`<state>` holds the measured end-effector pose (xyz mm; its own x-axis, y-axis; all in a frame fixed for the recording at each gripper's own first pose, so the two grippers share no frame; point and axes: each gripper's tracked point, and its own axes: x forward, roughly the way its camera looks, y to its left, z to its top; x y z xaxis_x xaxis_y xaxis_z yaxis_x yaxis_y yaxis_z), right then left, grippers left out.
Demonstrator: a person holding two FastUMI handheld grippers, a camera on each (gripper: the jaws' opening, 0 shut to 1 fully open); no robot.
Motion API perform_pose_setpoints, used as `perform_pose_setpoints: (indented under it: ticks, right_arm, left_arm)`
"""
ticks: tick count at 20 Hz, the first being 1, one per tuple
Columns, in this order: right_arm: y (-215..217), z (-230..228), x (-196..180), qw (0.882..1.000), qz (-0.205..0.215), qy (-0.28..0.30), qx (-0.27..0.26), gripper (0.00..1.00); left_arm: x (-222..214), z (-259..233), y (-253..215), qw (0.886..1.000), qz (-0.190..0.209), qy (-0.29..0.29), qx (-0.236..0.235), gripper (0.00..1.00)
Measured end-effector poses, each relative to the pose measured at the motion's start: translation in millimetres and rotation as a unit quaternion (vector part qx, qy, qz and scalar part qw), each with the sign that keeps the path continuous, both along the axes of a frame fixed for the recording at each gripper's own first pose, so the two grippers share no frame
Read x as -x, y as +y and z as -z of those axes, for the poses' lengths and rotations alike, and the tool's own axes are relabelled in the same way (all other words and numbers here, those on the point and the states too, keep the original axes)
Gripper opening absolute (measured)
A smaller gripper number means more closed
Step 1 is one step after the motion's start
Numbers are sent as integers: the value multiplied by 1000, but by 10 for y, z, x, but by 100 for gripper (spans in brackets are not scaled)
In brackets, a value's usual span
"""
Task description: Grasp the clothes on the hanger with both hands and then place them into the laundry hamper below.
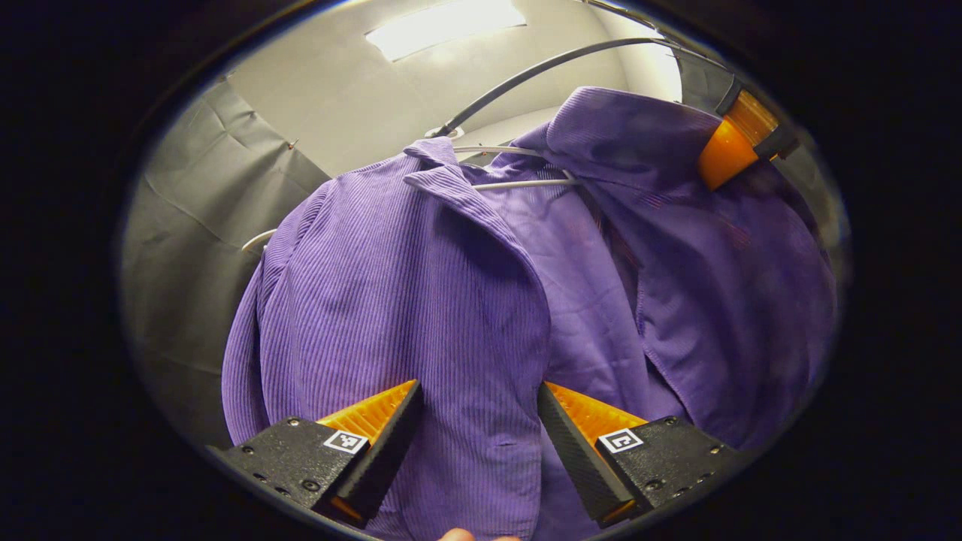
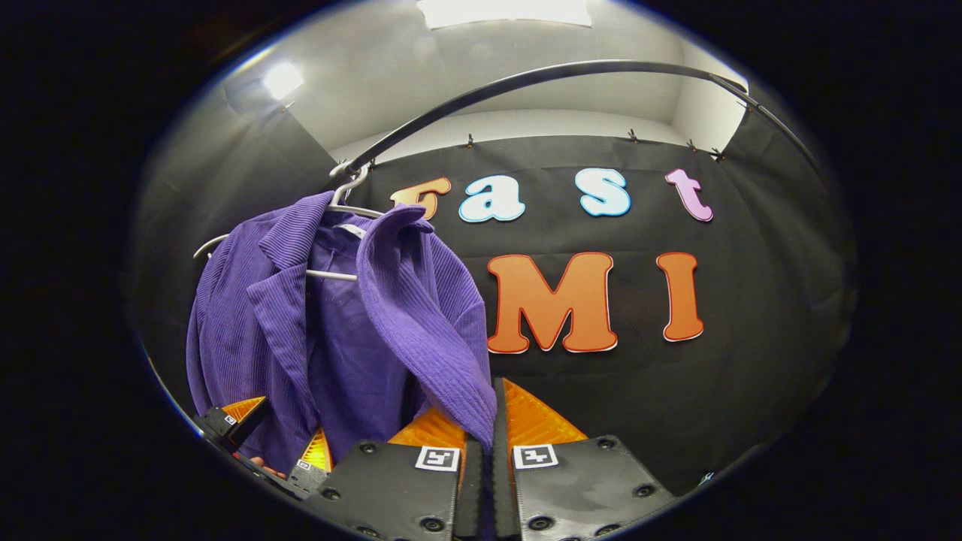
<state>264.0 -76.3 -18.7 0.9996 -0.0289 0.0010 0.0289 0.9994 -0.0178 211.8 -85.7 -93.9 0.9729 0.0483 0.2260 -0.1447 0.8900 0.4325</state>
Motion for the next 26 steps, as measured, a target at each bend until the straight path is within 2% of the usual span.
perform_pose_setpoints:
  ticks: [2,4,7,8,10,13,14,16,20,23,24,26]
  right_arm:
    - [-22,-44,34,1000,-1,-2,-9,13]
    - [-49,-64,83,1000,0,-3,-8,13]
    - [-49,-99,95,1000,-2,-7,-9,13]
    - [-41,-110,108,1000,-3,-8,-10,13]
    - [-31,-146,157,1000,-4,-11,-9,12]
    - [-24,-261,240,1000,4,-19,-16,13]
    - [-10,-325,262,1000,5,-24,-18,12]
    - [12,-507,293,999,4,-38,-20,12]
    - [-95,-864,204,998,20,-61,2,13]
    - [-217,-1045,52,998,35,-53,8,12]
    - [-269,-1102,-10,998,41,-48,0,12]
    - [-456,-1194,-142,997,63,-43,-14,12]
  left_arm:
    - [-89,-75,163,999,-31,2,-25,98]
    - [-120,-170,300,998,-53,-7,-39,78]
    - [-163,-307,445,997,-68,-14,-23,47]
    - [-139,-327,496,998,-67,-11,-17,37]
    - [-69,-411,486,999,-37,-3,-7,17]
    - [56,-835,584,999,-30,-35,-25,4]
    - [102,-992,595,998,-29,-47,-28,7]
    - [170,-1388,648,996,-21,-76,-31,0]
    - [289,-2185,788,988,-27,-137,-63,2]
    - [225,-2574,875,987,-26,-142,-69,0]
    - [224,-2672,947,987,-30,-144,-65,5]
    - [234,-2880,1191,986,-51,-152,-51,0]
